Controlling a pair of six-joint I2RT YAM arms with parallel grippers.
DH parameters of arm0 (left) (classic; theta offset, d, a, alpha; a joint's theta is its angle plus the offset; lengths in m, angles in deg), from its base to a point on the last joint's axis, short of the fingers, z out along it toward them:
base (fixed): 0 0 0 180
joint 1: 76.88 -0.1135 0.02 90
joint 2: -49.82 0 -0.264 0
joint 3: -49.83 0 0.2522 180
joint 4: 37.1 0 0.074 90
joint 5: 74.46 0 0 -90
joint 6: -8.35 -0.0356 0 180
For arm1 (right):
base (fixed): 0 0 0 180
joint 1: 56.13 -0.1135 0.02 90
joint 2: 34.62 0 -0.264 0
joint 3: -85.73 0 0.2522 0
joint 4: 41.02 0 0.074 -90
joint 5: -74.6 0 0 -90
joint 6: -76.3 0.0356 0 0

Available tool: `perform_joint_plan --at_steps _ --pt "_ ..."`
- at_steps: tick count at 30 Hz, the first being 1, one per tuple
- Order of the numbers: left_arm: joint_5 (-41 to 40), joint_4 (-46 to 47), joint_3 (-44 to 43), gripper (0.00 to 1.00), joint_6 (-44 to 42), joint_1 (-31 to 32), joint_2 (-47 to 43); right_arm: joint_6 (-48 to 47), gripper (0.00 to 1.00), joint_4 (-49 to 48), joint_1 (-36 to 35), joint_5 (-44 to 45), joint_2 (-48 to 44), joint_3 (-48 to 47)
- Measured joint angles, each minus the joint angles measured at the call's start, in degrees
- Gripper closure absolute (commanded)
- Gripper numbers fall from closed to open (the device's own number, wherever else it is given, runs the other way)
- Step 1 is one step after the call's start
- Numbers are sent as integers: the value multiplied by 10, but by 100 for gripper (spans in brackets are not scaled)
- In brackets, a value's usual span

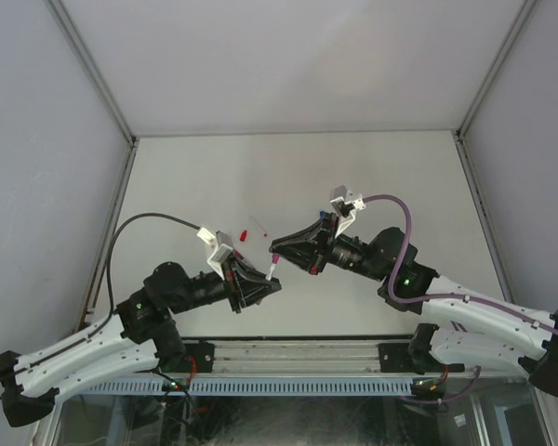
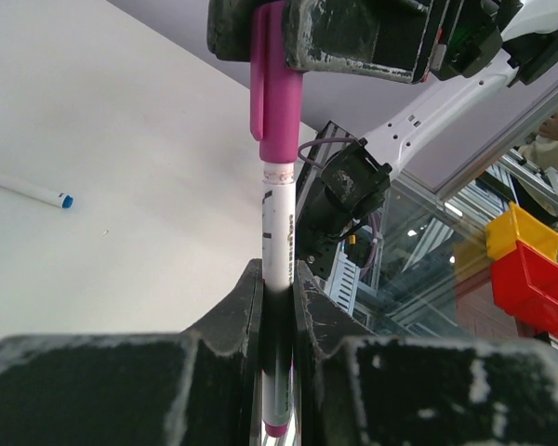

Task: Insert the pens into the pen caps
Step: Press the pen cap onto the pen.

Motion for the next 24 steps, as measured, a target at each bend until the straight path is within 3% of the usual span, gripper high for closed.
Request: perform_joint_plan --at_steps 24 --pt "-18 -66 -40 100 -13 7 -23 8 100 -36 -87 129 40 -11"
